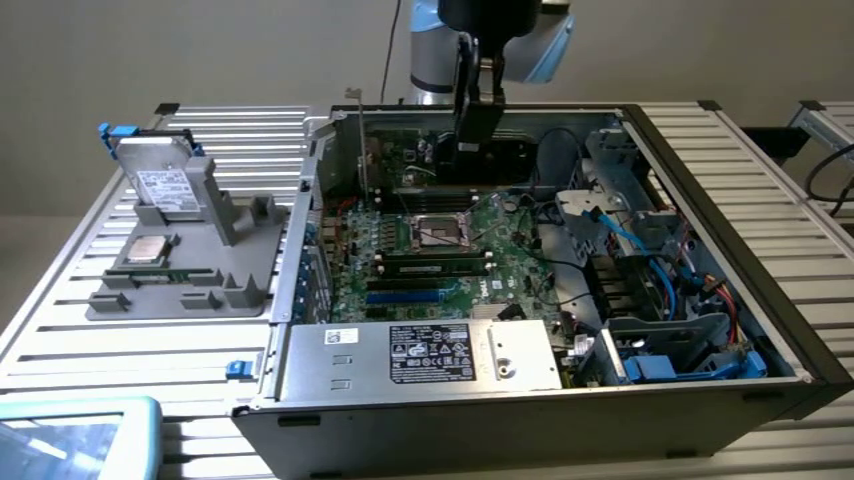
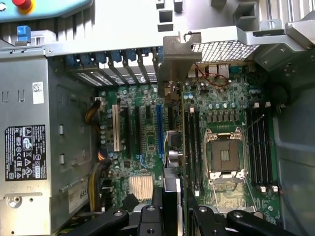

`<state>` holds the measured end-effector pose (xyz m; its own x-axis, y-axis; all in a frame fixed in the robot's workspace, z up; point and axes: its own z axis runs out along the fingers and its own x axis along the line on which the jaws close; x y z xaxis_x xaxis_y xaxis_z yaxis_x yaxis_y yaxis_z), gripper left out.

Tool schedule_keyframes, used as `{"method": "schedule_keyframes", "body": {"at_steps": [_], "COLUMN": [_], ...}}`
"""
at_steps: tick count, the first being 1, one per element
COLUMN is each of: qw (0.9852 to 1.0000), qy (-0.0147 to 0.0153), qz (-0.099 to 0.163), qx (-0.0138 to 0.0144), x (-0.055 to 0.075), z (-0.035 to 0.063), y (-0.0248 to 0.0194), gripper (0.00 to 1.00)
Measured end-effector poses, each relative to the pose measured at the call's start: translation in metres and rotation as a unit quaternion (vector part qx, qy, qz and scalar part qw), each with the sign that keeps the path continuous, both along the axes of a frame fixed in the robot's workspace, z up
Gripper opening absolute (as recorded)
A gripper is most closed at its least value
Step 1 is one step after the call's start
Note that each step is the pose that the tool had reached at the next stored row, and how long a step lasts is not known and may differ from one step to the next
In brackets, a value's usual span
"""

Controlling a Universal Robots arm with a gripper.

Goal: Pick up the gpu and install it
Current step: 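Insert the gpu into the slot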

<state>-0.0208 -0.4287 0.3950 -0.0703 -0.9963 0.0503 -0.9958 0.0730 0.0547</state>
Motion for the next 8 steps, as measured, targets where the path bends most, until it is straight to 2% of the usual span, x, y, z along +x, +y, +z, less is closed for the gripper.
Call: {"method": "schedule_keyframes", "body": {"at_steps": [3, 6, 8], "qw": [1.0, 1.0, 0.9999], "qy": [-0.0004, -0.0033, -0.0039], "qz": [0.003, 0.008, 0.01], "qx": [0.0, -0.0003, -0.0002], "x": [0.0, -0.001, -0.003], "z": [-0.005, -0.0084, -0.0119], "y": [0.0, 0.0001, 0.0001], "gripper": [0.28, 0.28, 0.28]}}
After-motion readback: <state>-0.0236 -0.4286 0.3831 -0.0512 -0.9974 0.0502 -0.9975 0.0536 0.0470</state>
